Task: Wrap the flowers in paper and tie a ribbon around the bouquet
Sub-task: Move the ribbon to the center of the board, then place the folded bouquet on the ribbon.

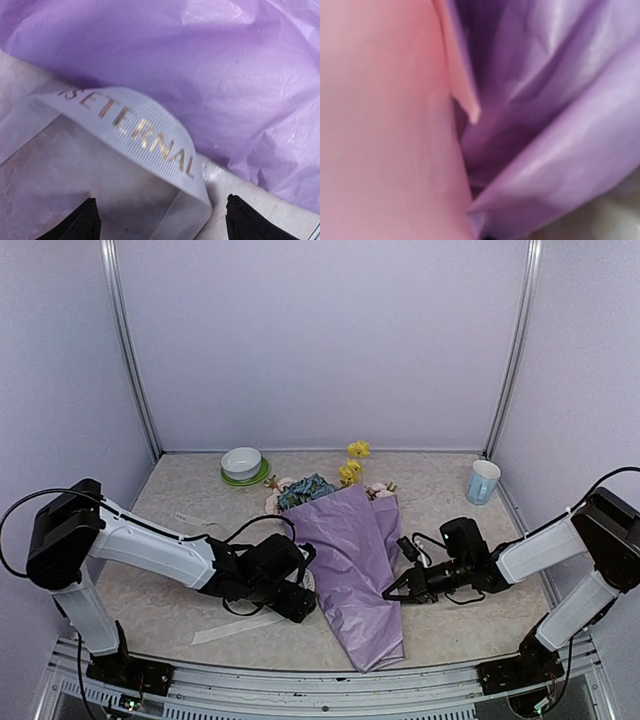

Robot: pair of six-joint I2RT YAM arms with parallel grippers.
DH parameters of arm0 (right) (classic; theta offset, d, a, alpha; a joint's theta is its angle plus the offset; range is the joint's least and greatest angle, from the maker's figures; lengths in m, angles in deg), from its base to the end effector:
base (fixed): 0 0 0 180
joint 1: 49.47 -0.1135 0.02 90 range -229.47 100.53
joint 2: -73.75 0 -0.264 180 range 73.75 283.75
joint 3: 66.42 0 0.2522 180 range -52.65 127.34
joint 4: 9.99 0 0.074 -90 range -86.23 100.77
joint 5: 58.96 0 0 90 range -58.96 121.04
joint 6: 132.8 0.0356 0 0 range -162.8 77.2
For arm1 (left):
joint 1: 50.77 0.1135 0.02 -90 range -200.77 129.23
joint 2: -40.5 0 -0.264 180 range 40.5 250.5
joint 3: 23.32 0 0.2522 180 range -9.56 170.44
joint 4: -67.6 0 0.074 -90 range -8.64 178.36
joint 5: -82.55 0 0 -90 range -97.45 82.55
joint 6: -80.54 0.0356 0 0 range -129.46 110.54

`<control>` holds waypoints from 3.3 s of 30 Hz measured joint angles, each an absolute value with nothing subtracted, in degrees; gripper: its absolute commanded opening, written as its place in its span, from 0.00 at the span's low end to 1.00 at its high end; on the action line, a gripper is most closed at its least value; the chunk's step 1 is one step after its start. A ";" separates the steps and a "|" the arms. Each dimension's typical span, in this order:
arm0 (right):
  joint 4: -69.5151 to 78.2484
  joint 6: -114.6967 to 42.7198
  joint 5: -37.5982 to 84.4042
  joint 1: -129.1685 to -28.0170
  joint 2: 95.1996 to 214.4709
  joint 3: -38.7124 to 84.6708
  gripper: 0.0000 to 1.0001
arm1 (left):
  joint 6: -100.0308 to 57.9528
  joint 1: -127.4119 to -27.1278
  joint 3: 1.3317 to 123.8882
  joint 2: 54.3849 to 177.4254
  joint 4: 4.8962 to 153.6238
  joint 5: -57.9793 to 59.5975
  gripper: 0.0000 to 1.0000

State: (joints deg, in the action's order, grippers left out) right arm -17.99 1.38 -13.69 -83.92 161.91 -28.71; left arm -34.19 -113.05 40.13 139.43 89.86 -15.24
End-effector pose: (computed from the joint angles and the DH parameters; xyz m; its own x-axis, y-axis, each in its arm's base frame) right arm 0.1882 0.1595 0.1159 -0.9777 -0.0703 -0.1981 -0.2074 0.4756 0.8549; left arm 0.1553 -0.2852 0.1355 -0.7101 0.4603 -0.5328 0.6015 0.7899 -0.1192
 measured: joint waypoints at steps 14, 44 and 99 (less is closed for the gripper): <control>-11.36 0.46 -10.84 -83.92 160.14 -24.99 0.00 | -26.47 -116.99 43.11 141.27 90.07 -6.94 0.00; 4.90 -5.92 -10.54 -83.88 163.66 -2.55 0.00 | 6.66 -130.06 83.39 159.24 93.88 -6.17 0.00; 7.59 -7.54 -9.84 -86.22 162.55 -4.17 0.00 | -2.78 -121.42 60.92 129.29 83.39 -7.64 0.89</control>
